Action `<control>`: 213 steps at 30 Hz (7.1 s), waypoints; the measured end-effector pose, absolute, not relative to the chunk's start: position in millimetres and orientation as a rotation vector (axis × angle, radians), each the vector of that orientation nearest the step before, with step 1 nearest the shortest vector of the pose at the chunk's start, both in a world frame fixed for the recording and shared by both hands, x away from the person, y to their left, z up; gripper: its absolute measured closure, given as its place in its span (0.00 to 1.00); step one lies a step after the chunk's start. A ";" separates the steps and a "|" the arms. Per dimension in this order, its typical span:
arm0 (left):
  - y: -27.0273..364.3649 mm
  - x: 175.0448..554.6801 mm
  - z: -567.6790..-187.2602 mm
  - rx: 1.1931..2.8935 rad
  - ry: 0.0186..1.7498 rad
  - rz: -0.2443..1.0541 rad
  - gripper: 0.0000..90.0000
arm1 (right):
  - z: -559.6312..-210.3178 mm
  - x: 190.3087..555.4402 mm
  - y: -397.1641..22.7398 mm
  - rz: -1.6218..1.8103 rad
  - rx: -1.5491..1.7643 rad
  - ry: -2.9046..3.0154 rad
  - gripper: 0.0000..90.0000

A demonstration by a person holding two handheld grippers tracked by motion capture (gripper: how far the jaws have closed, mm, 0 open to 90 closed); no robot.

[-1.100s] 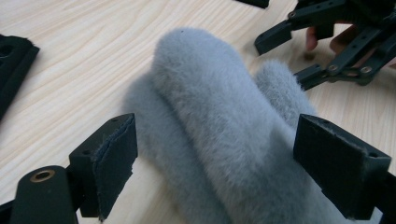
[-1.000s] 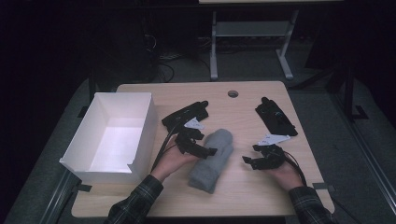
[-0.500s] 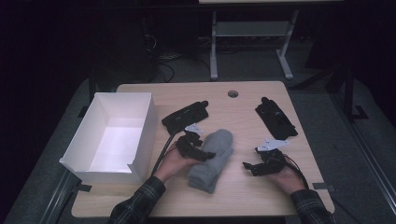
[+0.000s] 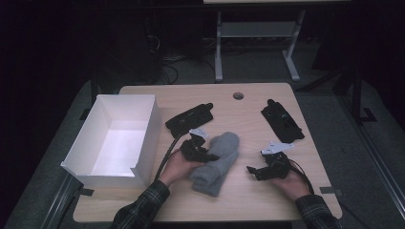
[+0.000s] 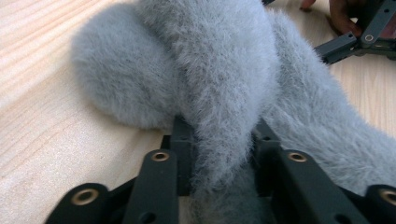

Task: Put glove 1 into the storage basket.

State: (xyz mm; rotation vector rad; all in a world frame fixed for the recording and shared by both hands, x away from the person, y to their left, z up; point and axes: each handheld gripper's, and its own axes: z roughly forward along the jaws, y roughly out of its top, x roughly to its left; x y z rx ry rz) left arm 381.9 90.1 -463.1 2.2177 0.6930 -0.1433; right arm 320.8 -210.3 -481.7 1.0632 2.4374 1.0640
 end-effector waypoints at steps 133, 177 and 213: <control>331.4 377.7 -330.3 1.944 1.193 0.393 0.20 | -482.4 322.9 -212.3 1.067 0.992 2.502 0.06; 124.9 337.7 -369.1 2.167 0.752 0.249 0.15 | -482.6 320.6 -211.2 1.046 1.054 2.464 0.04; 137.5 322.8 -477.7 2.265 0.635 0.261 0.14 | -465.6 321.9 -215.8 1.025 1.021 2.548 0.41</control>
